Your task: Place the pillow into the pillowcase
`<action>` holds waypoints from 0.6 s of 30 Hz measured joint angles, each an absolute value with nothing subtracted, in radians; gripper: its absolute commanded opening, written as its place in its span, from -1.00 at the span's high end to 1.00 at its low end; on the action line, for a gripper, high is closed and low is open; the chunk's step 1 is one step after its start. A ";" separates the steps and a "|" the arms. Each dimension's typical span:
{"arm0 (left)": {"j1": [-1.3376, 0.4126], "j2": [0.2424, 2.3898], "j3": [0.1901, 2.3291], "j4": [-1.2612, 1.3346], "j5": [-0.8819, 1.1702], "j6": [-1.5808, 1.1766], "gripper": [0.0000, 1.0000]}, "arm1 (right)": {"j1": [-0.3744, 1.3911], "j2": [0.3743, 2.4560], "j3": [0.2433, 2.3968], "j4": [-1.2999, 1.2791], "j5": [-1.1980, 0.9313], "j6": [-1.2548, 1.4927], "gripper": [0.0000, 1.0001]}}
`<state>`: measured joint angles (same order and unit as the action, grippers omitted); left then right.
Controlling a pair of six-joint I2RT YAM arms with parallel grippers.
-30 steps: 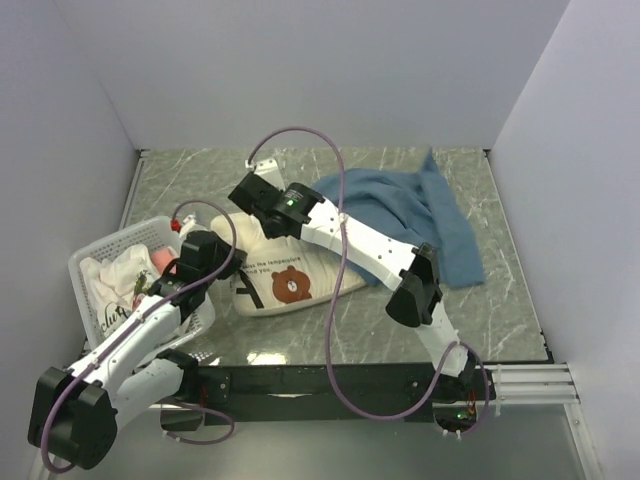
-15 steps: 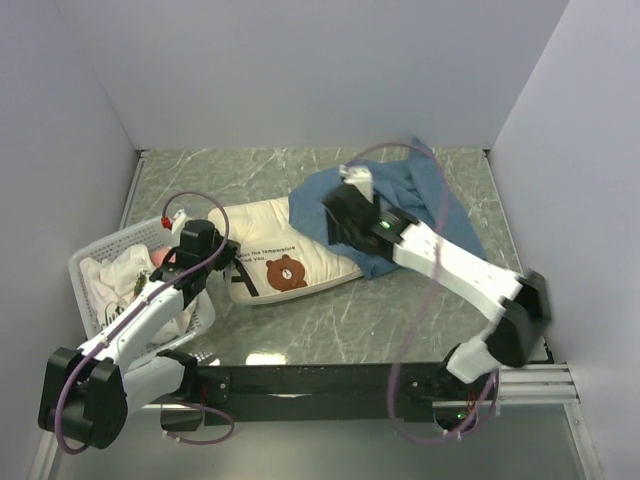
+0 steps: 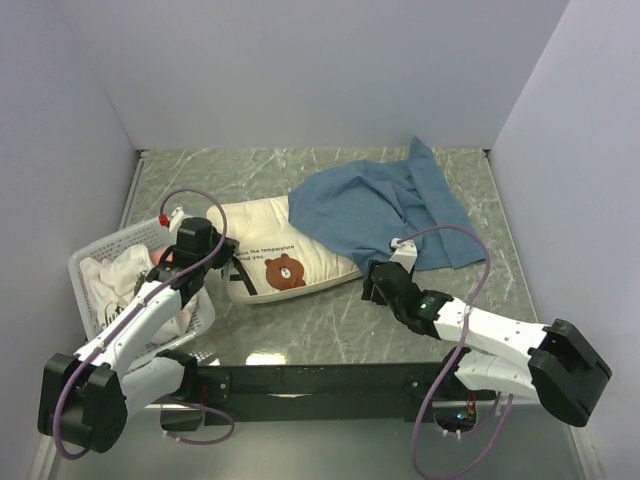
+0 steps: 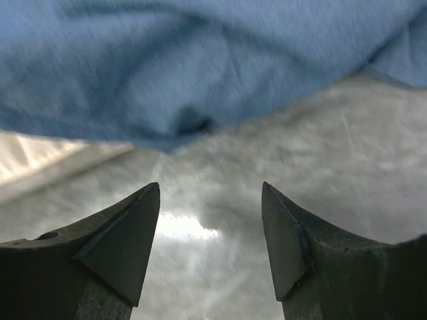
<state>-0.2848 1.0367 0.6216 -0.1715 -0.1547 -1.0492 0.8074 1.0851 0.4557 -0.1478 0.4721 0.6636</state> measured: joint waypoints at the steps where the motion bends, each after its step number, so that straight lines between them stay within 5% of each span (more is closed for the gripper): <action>1: -0.285 1.036 0.624 -0.174 -0.155 -1.048 0.98 | 0.801 1.085 0.436 -0.101 0.469 0.665 -0.30; 11: -0.285 1.000 0.629 -0.209 -0.155 -1.040 0.98 | 0.762 1.256 0.408 0.228 0.459 0.678 0.00; 13: -0.285 0.993 0.631 -0.212 -0.155 -1.036 0.98 | 0.761 1.290 0.417 0.232 0.470 0.690 0.19; 15: -0.285 0.988 0.636 -0.216 -0.155 -1.033 0.98 | 0.761 1.305 0.428 0.226 0.476 0.696 0.70; 18: -0.285 0.981 0.640 -0.217 -0.156 -1.022 0.98 | 0.776 1.294 0.477 0.132 0.481 0.711 0.88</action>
